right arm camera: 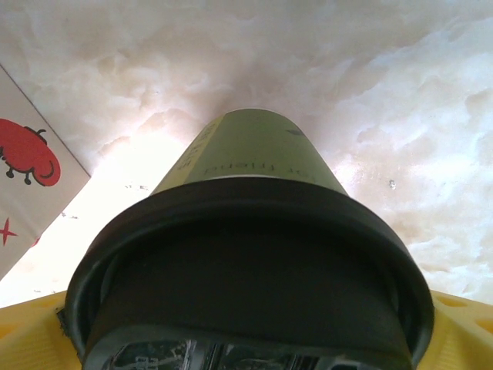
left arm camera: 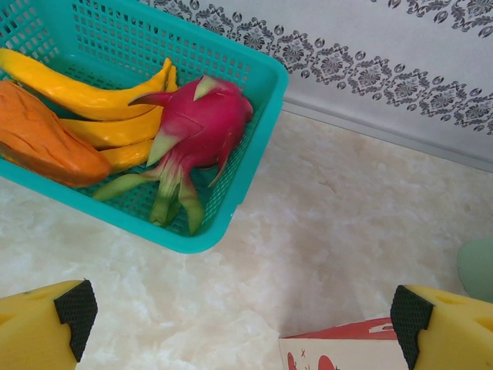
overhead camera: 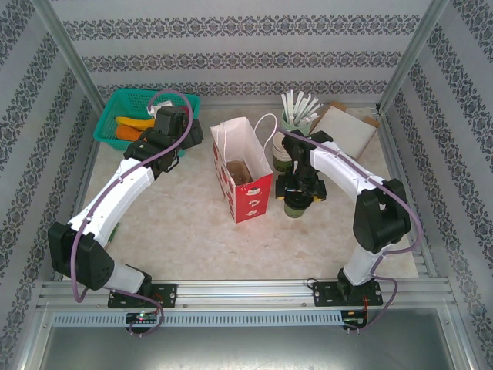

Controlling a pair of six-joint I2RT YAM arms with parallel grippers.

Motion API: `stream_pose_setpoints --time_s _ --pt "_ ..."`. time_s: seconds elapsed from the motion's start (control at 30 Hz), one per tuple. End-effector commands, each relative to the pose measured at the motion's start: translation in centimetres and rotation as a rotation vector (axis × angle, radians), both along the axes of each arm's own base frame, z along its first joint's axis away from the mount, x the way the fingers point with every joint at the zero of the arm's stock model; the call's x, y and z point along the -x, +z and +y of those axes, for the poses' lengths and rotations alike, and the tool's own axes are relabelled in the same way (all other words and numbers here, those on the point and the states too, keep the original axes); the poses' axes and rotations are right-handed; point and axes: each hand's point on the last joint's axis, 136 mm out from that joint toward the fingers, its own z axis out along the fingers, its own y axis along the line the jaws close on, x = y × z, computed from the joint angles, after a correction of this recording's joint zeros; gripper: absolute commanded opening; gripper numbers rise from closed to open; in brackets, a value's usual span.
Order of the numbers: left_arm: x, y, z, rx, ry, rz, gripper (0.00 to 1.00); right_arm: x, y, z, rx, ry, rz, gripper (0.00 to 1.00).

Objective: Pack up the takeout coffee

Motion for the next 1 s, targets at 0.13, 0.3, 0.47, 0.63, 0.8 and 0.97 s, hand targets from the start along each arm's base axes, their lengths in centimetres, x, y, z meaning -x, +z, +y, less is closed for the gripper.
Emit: stream_pose_setpoints --time_s 0.13,0.3,0.47,0.63,0.8,0.97 --pt "0.3 -0.5 0.7 -0.043 0.025 0.024 1.0 0.4 0.7 -0.8 0.078 0.028 0.009 0.98" --pt "0.1 -0.5 0.7 -0.044 0.03 0.024 1.0 0.5 0.4 -0.8 0.091 0.04 0.023 0.98" --pt "0.0 -0.6 0.6 -0.039 0.026 0.032 1.0 0.5 -0.1 -0.7 0.094 0.05 0.033 0.98" --pt "0.0 -0.5 0.5 -0.04 0.024 0.033 1.0 0.4 0.0 -0.6 0.091 0.055 0.026 0.97" --pt "-0.1 -0.5 0.3 -0.033 0.014 0.032 1.0 0.4 0.1 -0.7 0.088 0.058 0.019 0.9" --pt "-0.4 -0.4 -0.3 0.01 -0.019 0.031 1.0 0.5 0.3 -0.8 0.077 0.065 0.012 0.82"
